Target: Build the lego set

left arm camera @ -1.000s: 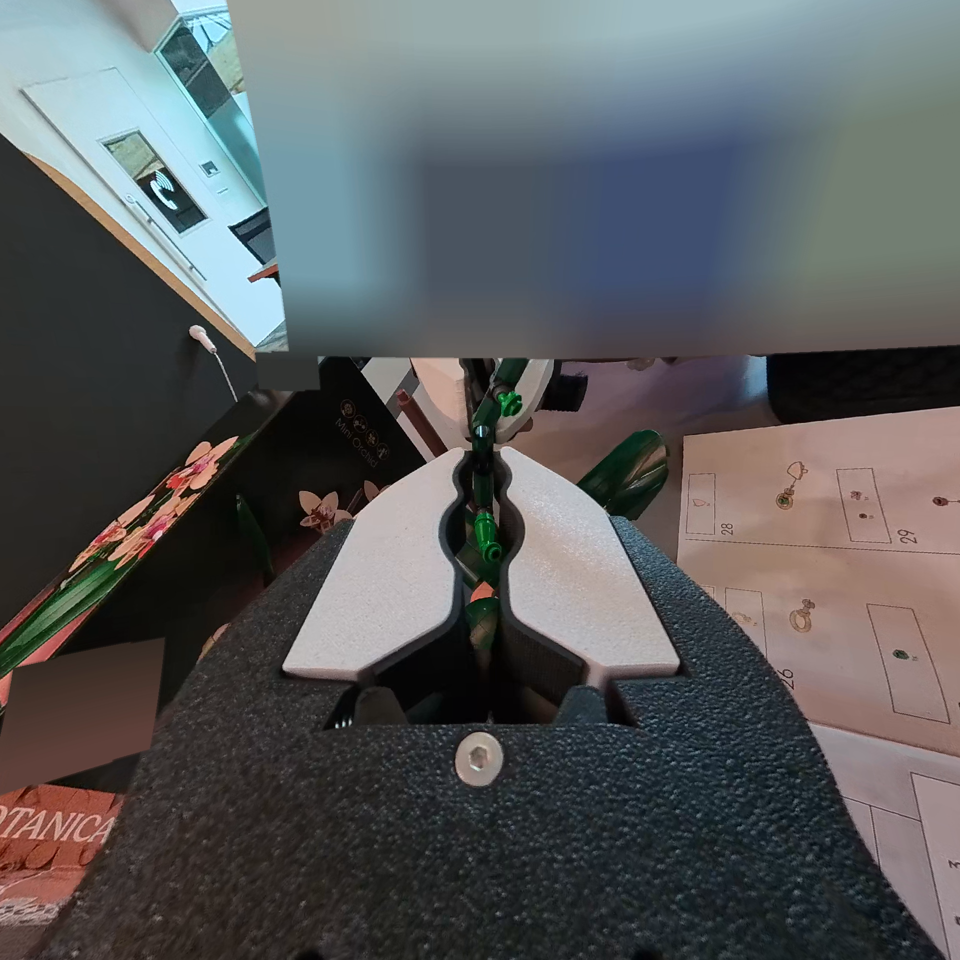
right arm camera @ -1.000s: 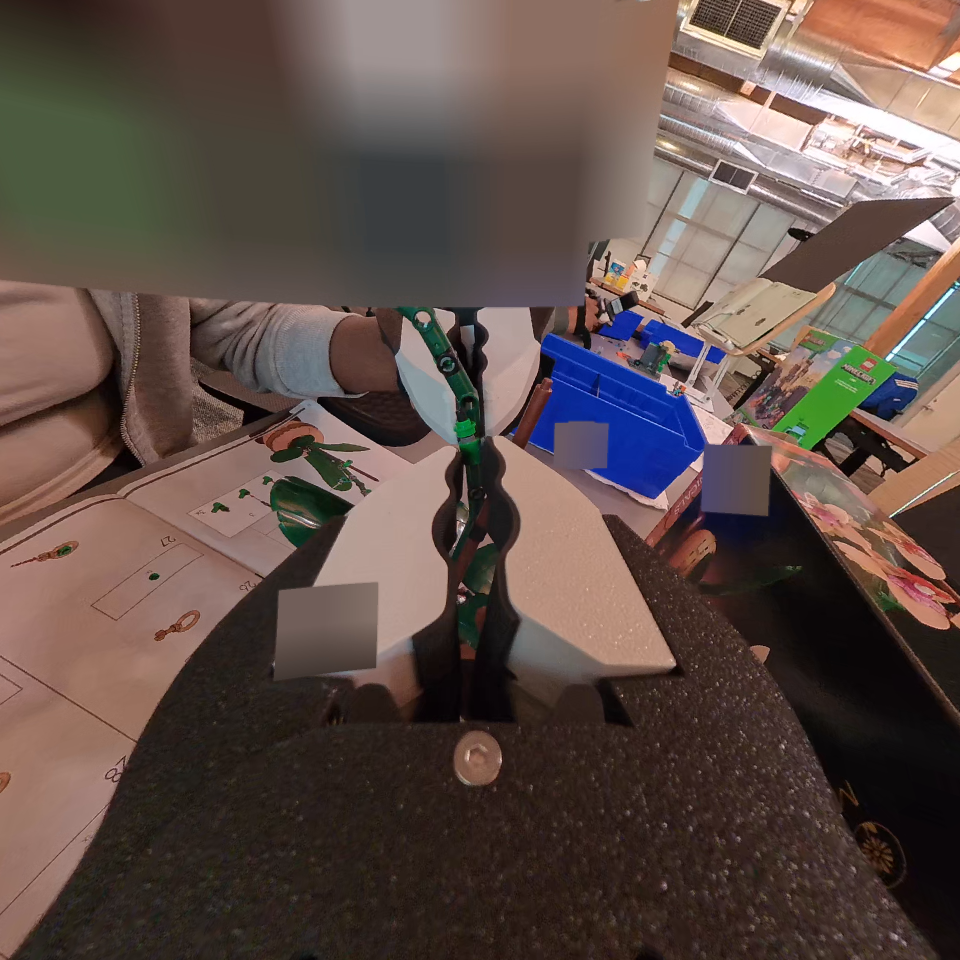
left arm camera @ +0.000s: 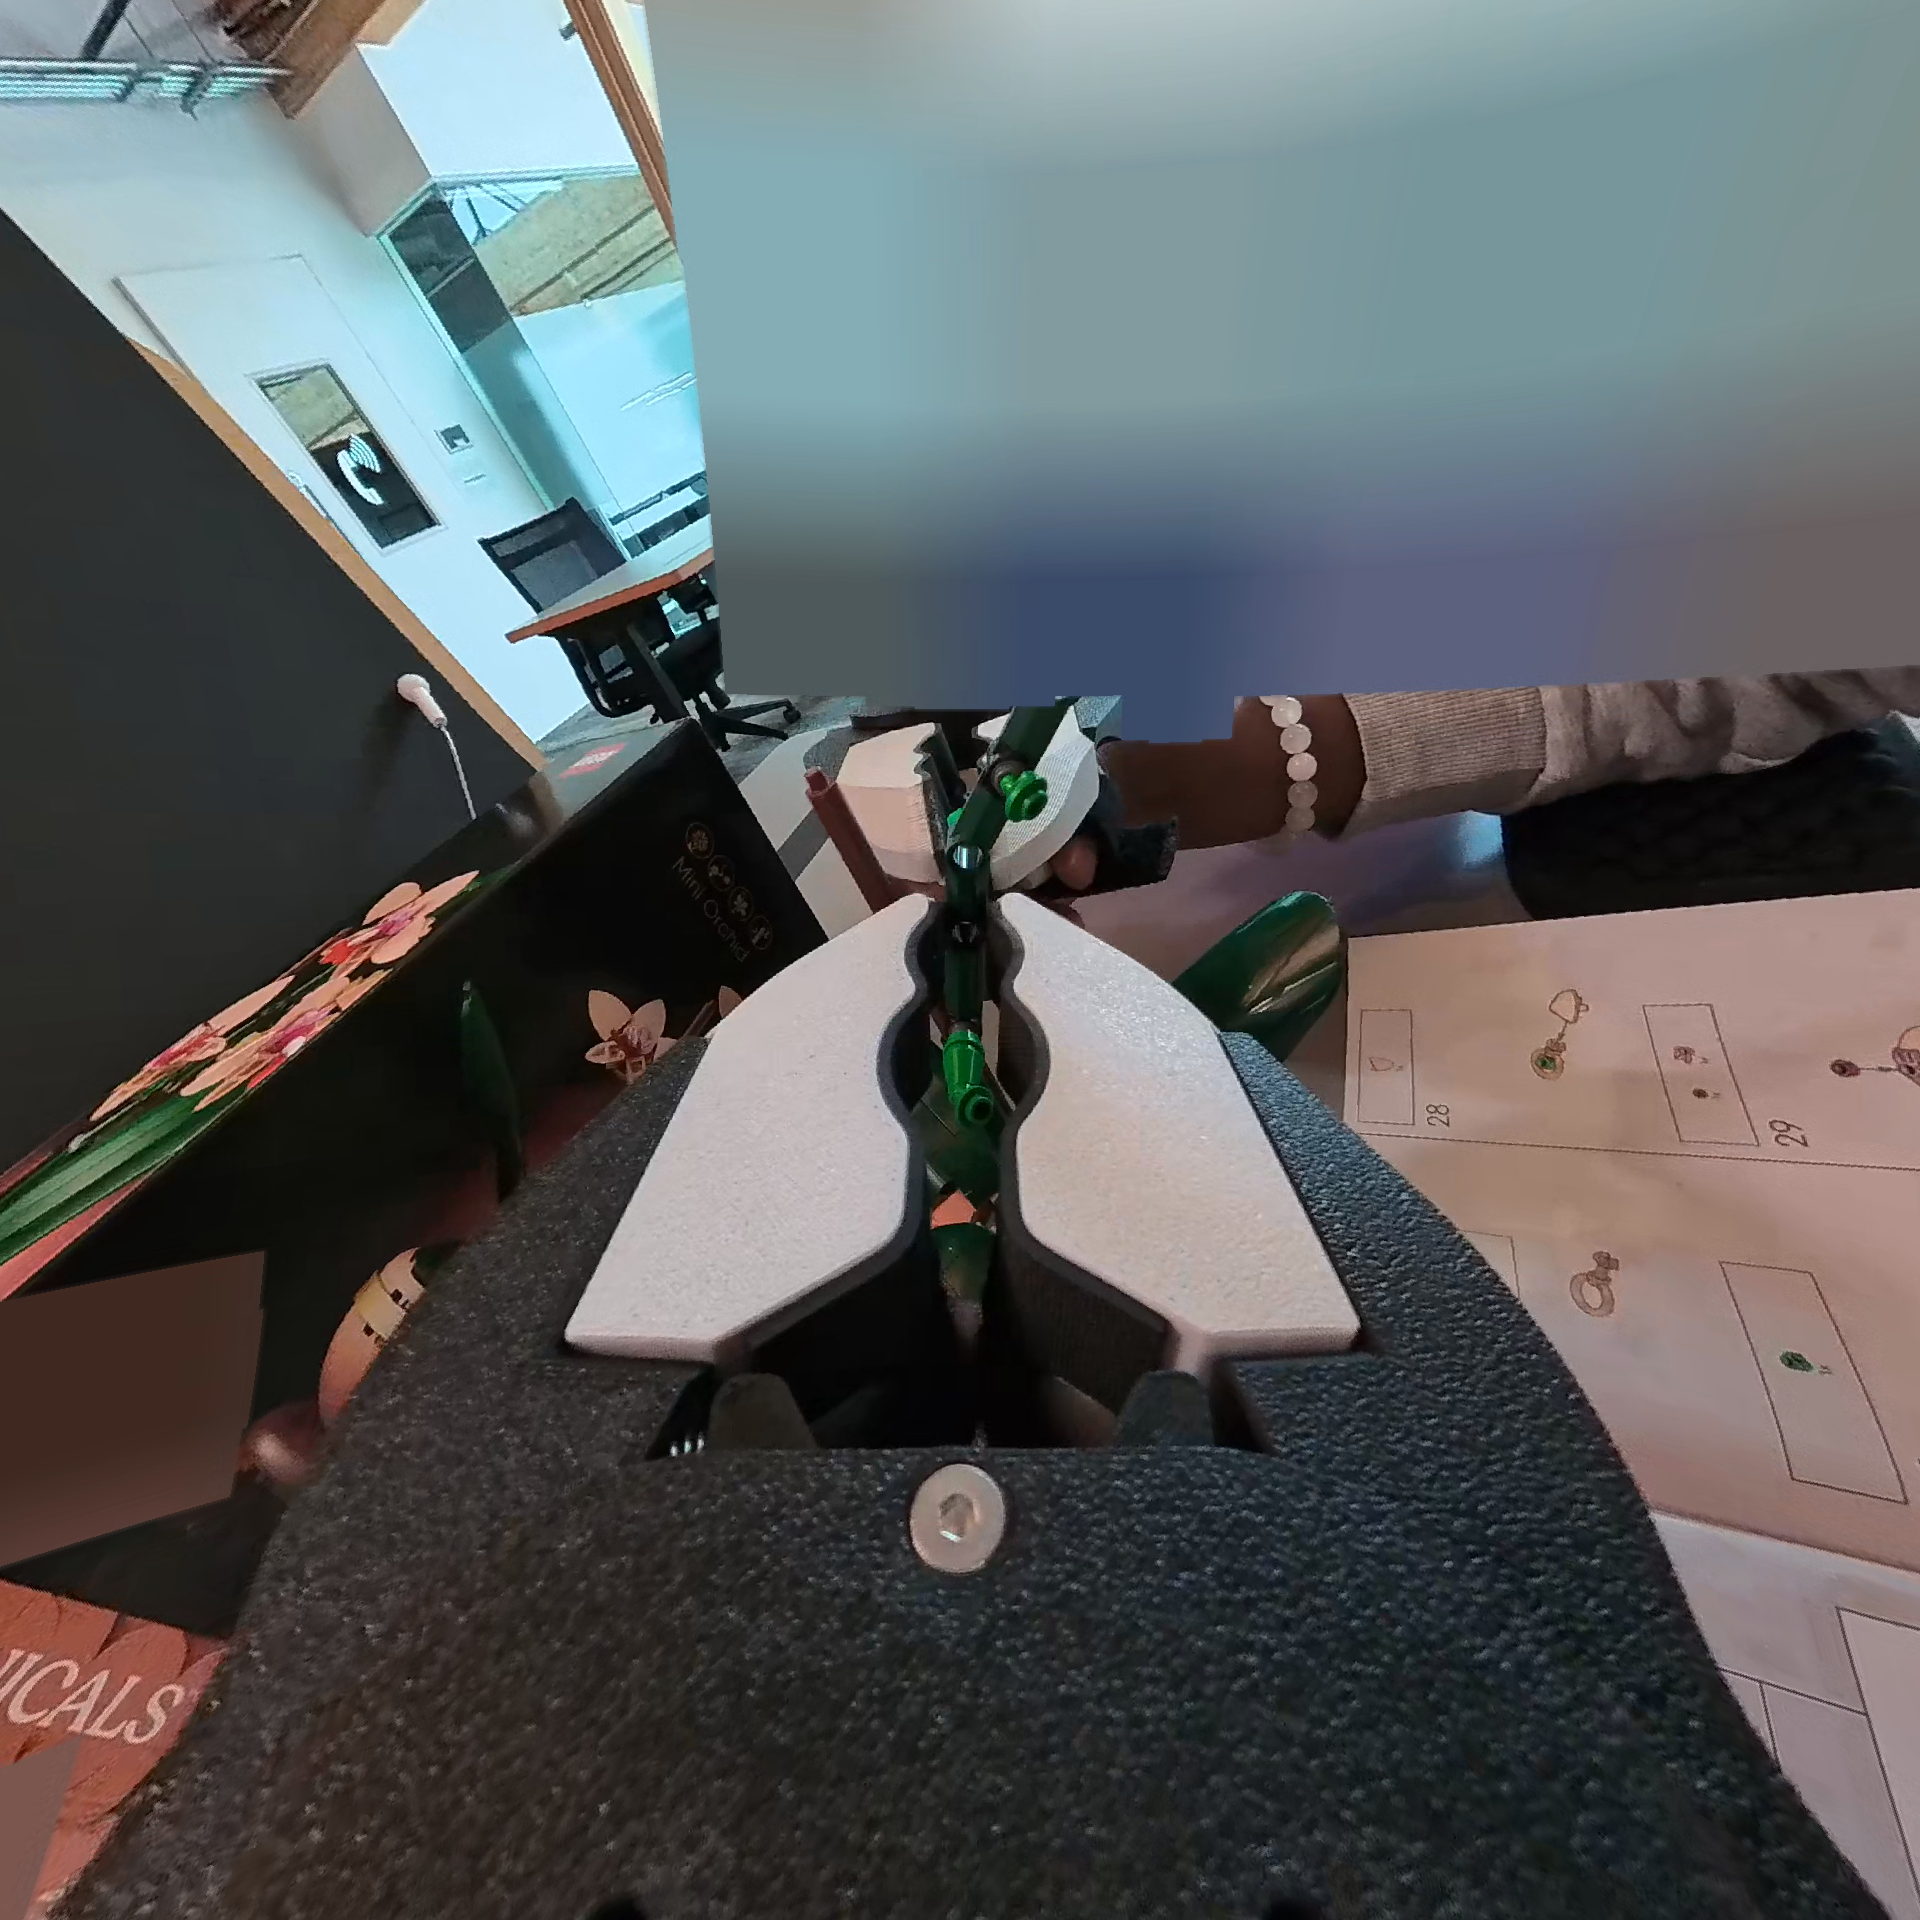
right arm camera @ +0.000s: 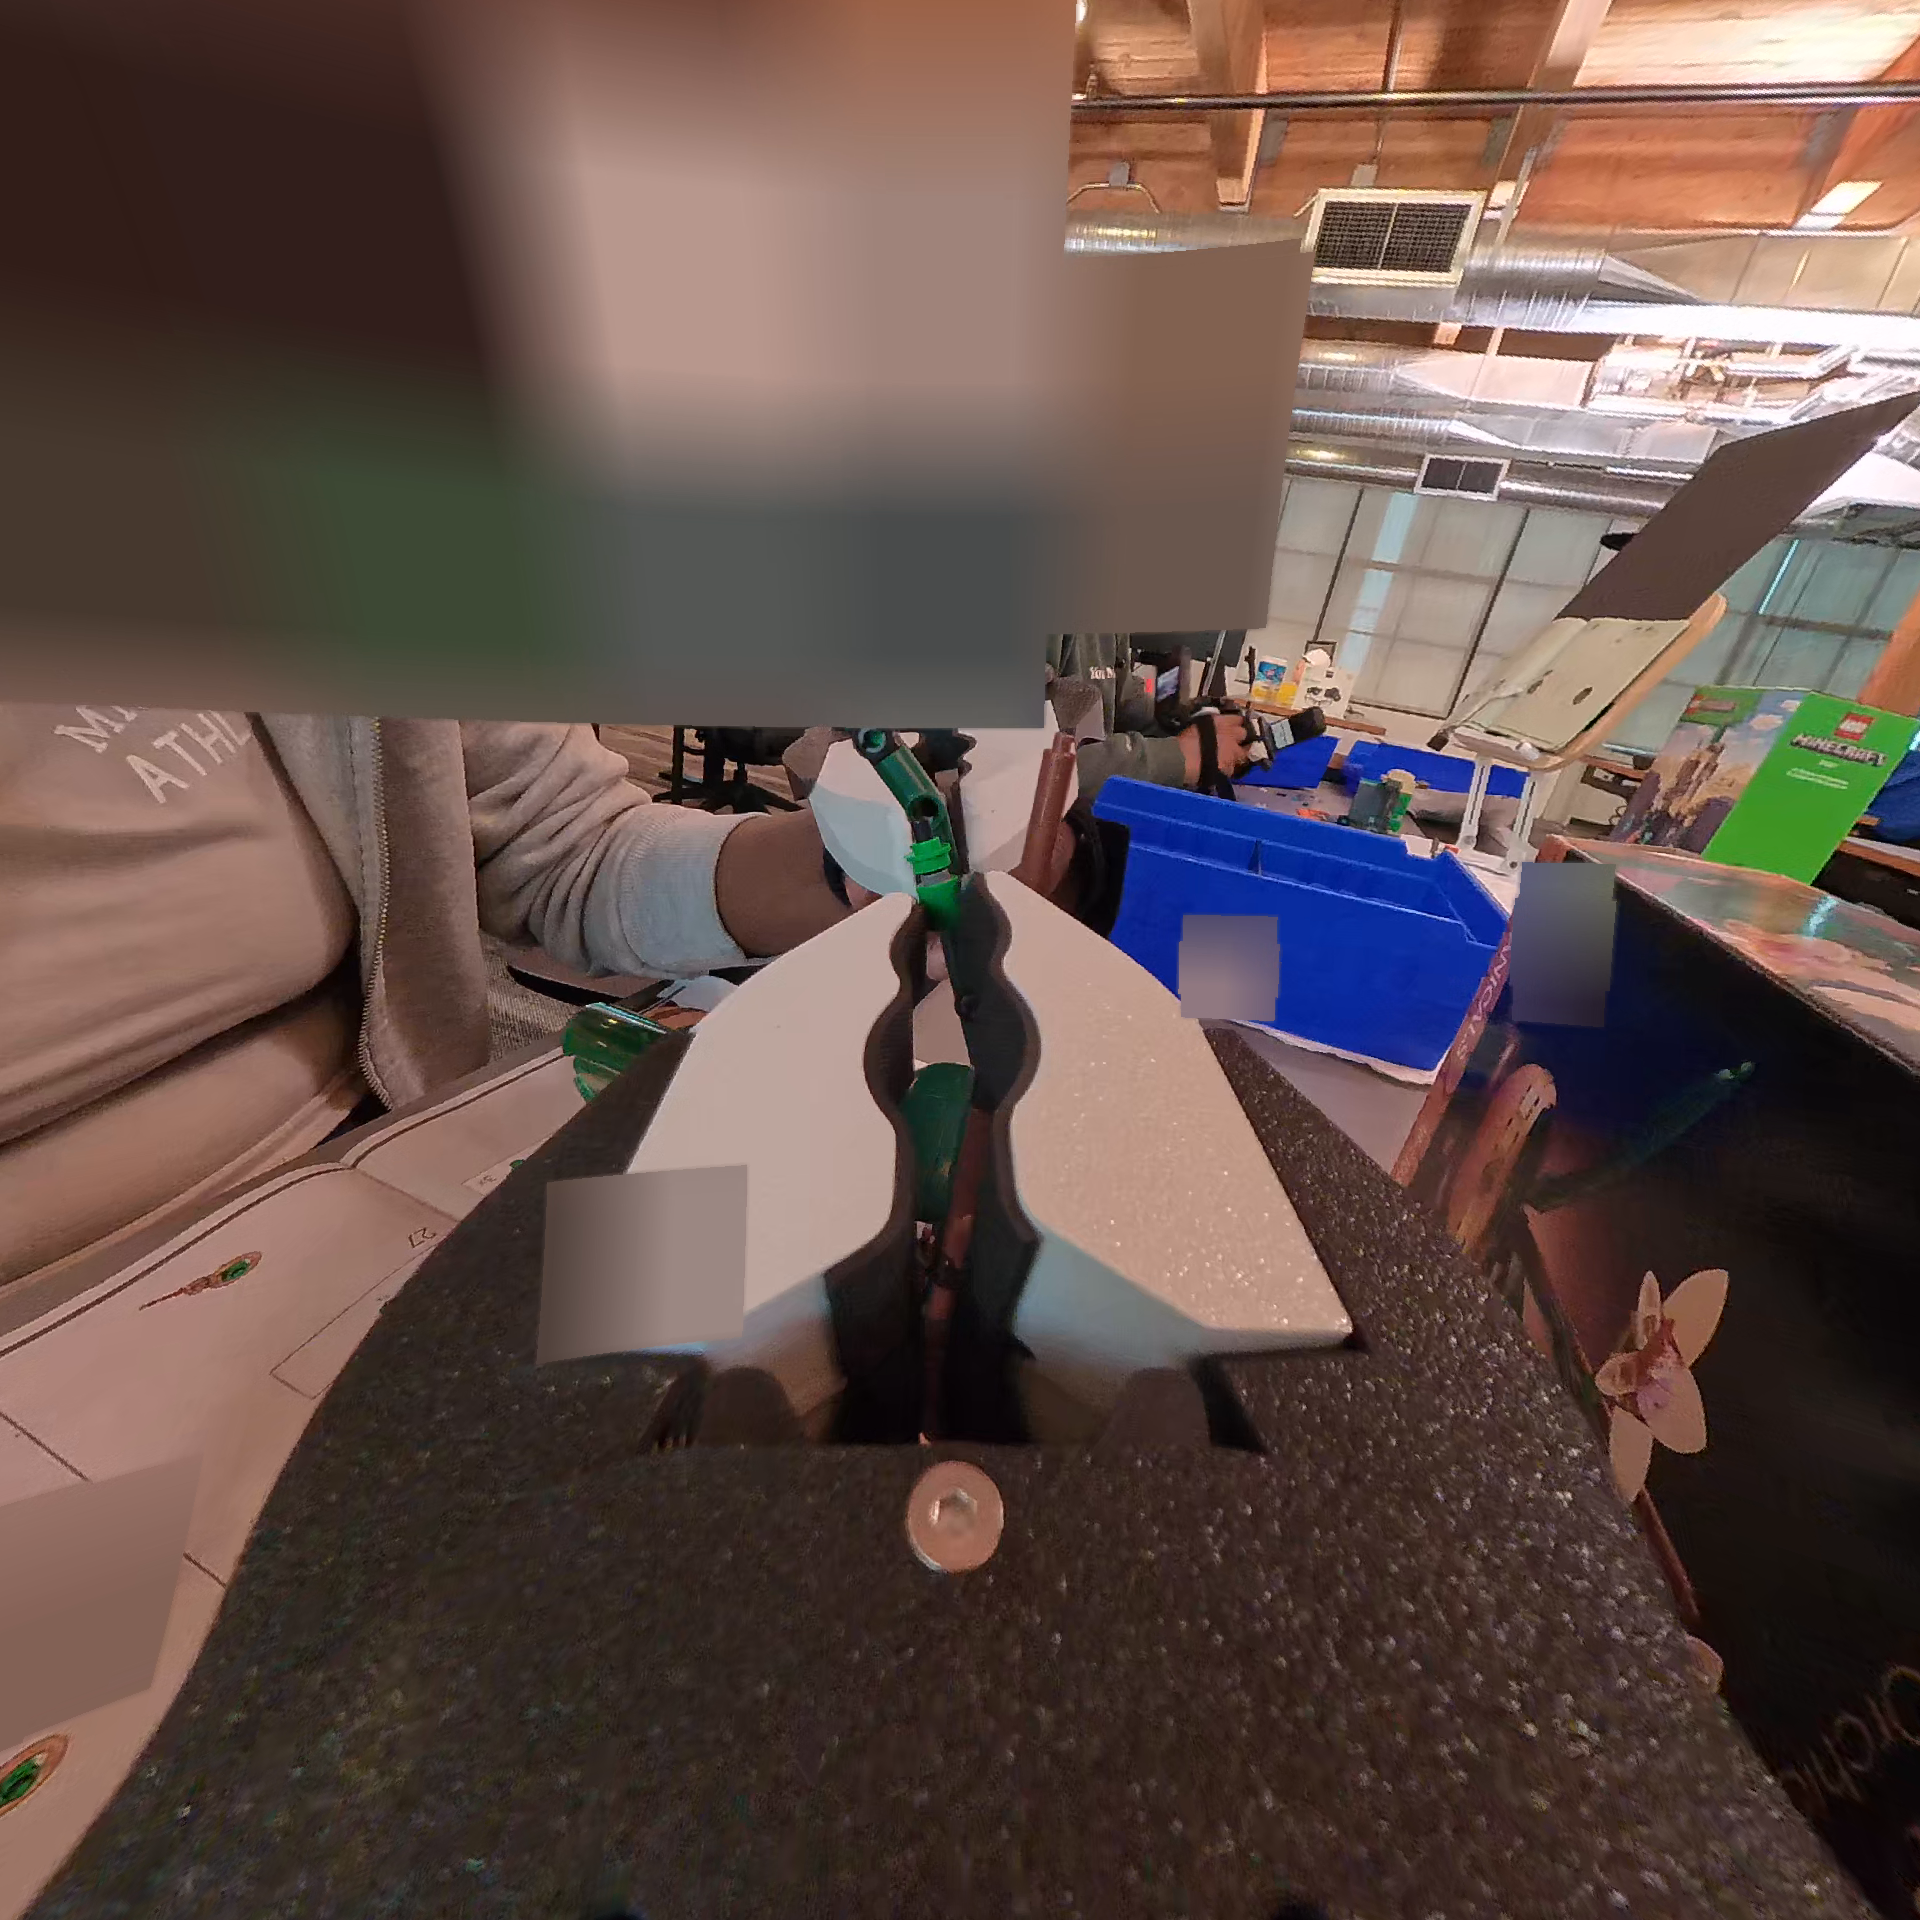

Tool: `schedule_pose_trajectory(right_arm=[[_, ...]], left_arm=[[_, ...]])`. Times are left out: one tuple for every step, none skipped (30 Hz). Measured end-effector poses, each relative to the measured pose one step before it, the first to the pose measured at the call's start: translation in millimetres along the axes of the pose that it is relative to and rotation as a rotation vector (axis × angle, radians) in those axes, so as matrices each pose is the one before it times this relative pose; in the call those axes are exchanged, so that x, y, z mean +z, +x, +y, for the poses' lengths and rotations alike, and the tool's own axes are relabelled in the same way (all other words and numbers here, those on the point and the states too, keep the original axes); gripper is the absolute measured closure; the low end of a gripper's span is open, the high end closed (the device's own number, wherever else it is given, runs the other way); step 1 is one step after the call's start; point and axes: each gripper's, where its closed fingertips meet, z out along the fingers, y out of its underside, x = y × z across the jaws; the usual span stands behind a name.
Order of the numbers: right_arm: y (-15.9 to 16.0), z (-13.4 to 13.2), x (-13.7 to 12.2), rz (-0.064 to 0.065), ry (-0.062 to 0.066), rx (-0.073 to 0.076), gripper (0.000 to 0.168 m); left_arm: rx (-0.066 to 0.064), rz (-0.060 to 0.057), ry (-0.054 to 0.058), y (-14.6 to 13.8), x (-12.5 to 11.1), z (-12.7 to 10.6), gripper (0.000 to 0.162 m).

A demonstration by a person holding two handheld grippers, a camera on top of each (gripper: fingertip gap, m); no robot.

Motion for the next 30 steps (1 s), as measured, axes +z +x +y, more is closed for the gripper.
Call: schedule_pose_trajectory(right_arm=[[0.00, 0.94, 0.25, -0.0001, -0.0048, -0.0003, 0.162], [-0.07, 0.82, 0.46, 0.0001, -0.0048, -0.0022, 0.162], [0.15, -0.81, 0.00, 0.0005, 0.0051, 0.0012, 0.162], [0.00, -0.36, 0.06, -0.0009, 0.0021, 0.0014, 0.162], [0.00, 0.28, 0.08, 0.0002, -0.0019, -0.0002, 0.162], [-0.10, 0.04, 0.10, -0.0004, 0.0005, -0.0004, 0.162], [-0.02, -0.27, 0.10, 0.0001, 0.0028, 0.0011, 0.162], [0.23, 0.08, 0.05, 0.0012, 0.0018, 0.0002, 0.162], [0.28, 0.10, 0.00, 0.0019, 0.0022, -0.0006, 0.162], [0.28, -0.11, 0.00, 0.0013, 0.0030, -0.0005, 0.162], [0.15, -0.31, 0.01, -0.0003, 0.0047, 0.0011, 0.162], [0.12, 0.18, -0.06, 0.0005, 0.0017, 0.0010, 0.162], [0.35, 0.40, 0.17, 0.0023, 0.0011, -0.0004, 0.162], [0.28, -0.03, 0.20, 0.0027, 0.0025, -0.0007, 0.162], [0.15, 0.17, 0.30, 0.0026, 0.0016, -0.0026, 0.162], [0.11, 0.17, 0.25, 0.0030, 0.0000, -0.0029, 0.162], [-0.01, 0.25, 0.24, 0.0023, 0.0002, -0.0027, 0.162], [0.01, 0.06, -0.09, 0.0026, -0.0007, -0.0055, 0.162], [0.03, 0.26, -0.05, 0.0021, -0.0034, -0.0049, 0.162], [0.12, -0.10, -0.01, 0.0028, -0.0045, -0.0056, 0.162], [-0.02, 0.12, 0.12, 0.0022, -0.0076, -0.0074, 0.162], [-0.17, -0.10, 0.30, 0.0029, -0.0085, -0.0089, 0.162], [0.19, 0.05, 0.29, 0.0044, -0.0087, -0.0083, 0.162], [-0.09, 0.06, 0.10, 0.0016, -0.0072, -0.0055, 0.162], [-0.02, 0.12, 0.12, 0.0019, -0.0060, -0.0046, 0.162], [0.13, -0.05, -0.10, 0.0031, -0.0051, -0.0049, 0.162], [0.26, 0.09, 0.01, 0.0035, -0.0053, -0.0059, 0.162], [-0.01, -0.08, 0.09, 0.0029, -0.0058, -0.0055, 0.162], [0.02, -0.23, 0.05, 0.0034, -0.0056, -0.0057, 0.162], [-0.07, -0.24, 0.08, 0.0032, -0.0064, -0.0052, 0.161]], left_arm=[[-0.0006, 0.0016, 0.0012, 0.22, 0.04, -0.04, 0.155], [-0.0006, 0.0006, 0.0008, 0.11, 0.15, 0.00, 0.155], [-0.0001, -0.0002, 0.0008, -0.06, 0.01, 0.02, 0.155], [-0.0014, -0.0006, 0.0011, -0.19, 0.04, -0.06, 0.155], [-0.0018, 0.0004, 0.0015, 0.02, -0.05, 0.09, 0.155], [-0.0015, 0.0008, 0.0018, 0.02, -0.04, -0.05, 0.155], [-0.0011, 0.0002, 0.0023, 0.04, -0.07, 0.07, 0.155], [-0.0013, -0.0011, 0.0032, -0.14, -0.15, -0.04, 0.155], [-0.0034, -0.0021, 0.0038, -0.26, 0.01, 0.04, 0.155], [-0.0036, -0.0025, 0.0039, -0.24, -0.07, 0.01, 0.155], [-0.0026, -0.0025, 0.0039, -0.17, 0.04, -0.05, 0.155], [-0.0016, -0.0018, 0.0035, -0.15, 0.02, -0.01, 0.155], [-0.0012, -0.0018, 0.0029, -0.29, -0.09, 0.01, 0.155], [-0.0023, -0.0013, 0.0028, -0.23, -0.15, 0.05, 0.155], [-0.0030, -0.0012, 0.0031, -0.19, -0.27, 0.02, 0.155], [-0.0029, -0.0019, 0.0035, -0.26, -0.24, 0.07, 0.155], [-0.0030, -0.0024, 0.0041, 0.02, -0.20, -0.13, 0.155], [-0.0029, -0.0041, 0.0035, 0.17, -0.01, 0.02, 0.155], [-0.0008, -0.0048, 0.0026, 0.20, 0.15, -0.07, 0.155], [-0.0010, -0.0052, 0.0009, 0.03, 0.19, 0.09, 0.155], [-0.0008, -0.0022, -0.0007, 0.12, -0.04, -0.03, 0.155], [-0.0008, 0.0014, -0.0024, 0.21, -0.12, 0.00, 0.155], [-0.0028, 0.0016, -0.0032, 0.09, -0.13, 0.10, 0.155], [-0.0019, 0.0012, -0.0040, -0.01, -0.13, -0.02, 0.155], [0.0028, -0.0008, -0.0039, 0.25, -0.06, 0.00, 0.155], [0.0042, -0.0045, -0.0023, -0.10, 0.04, 0.02, 0.155], [0.0004, -0.0054, -0.0008, -0.20, 0.06, 0.02, 0.155], [-0.0007, -0.0050, -0.0001, -0.11, 0.05, 0.05, 0.155], [-0.0001, -0.0051, 0.0001, -0.06, -0.11, 0.00, 0.155], [-0.0013, -0.0052, -0.0006, -0.13, 0.01, 0.03, 0.155]])
